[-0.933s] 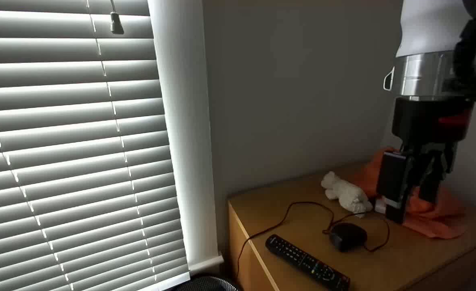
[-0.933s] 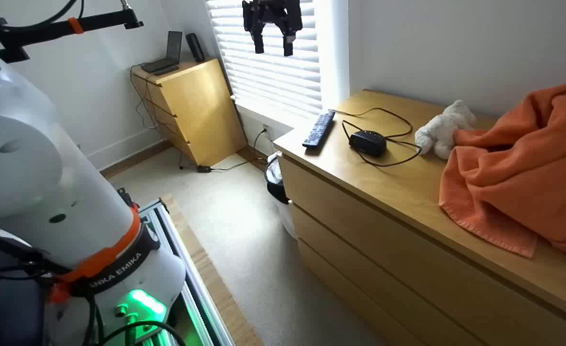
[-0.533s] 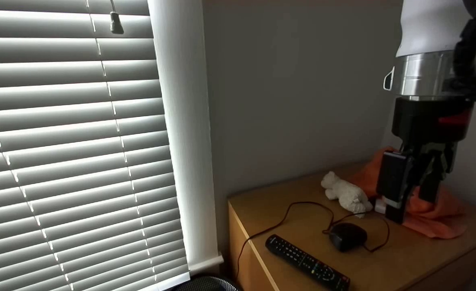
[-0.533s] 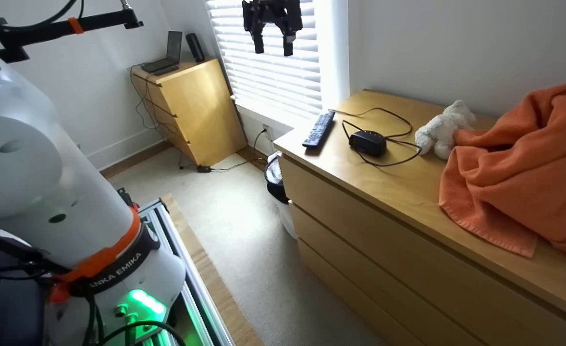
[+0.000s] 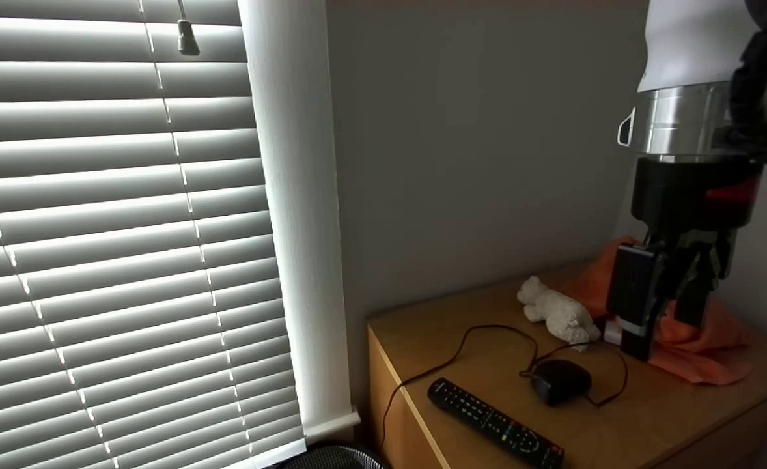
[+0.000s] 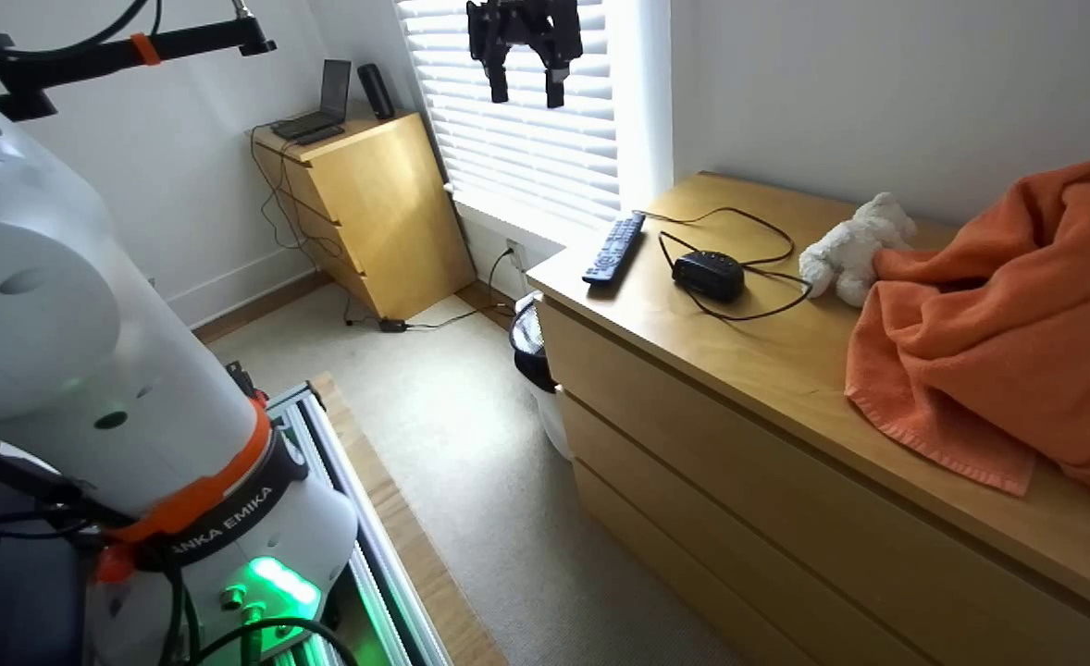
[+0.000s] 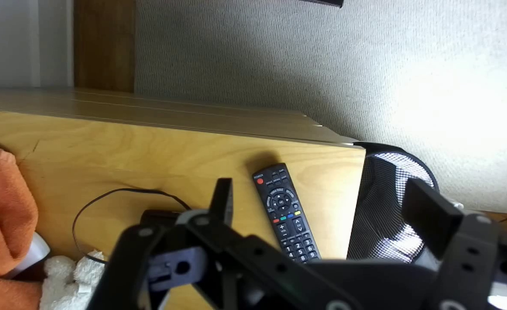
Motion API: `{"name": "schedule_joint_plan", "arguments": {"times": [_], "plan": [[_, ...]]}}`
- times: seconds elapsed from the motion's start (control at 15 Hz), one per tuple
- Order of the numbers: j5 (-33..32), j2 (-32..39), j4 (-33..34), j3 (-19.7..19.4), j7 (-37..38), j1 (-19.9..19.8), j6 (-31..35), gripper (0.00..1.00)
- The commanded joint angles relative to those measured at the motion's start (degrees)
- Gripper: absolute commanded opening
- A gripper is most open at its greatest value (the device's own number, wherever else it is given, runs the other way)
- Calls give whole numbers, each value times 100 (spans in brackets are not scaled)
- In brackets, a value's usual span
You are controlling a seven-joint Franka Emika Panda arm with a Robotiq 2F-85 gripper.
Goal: Press a button on the remote control
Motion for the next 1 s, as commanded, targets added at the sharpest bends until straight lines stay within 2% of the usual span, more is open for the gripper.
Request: {"name": "schedule_joint_plan", "arguments": {"times": [0.0, 0.4, 0.53, 0.93], "plan": [[-8, 3, 9, -30, 8, 33, -10, 100], [-12, 50, -2, -23, -4, 38, 136, 100], [34, 129, -116, -26, -154, 72, 475, 100], [425, 270, -814, -145, -1135, 178, 2220, 100]]}}
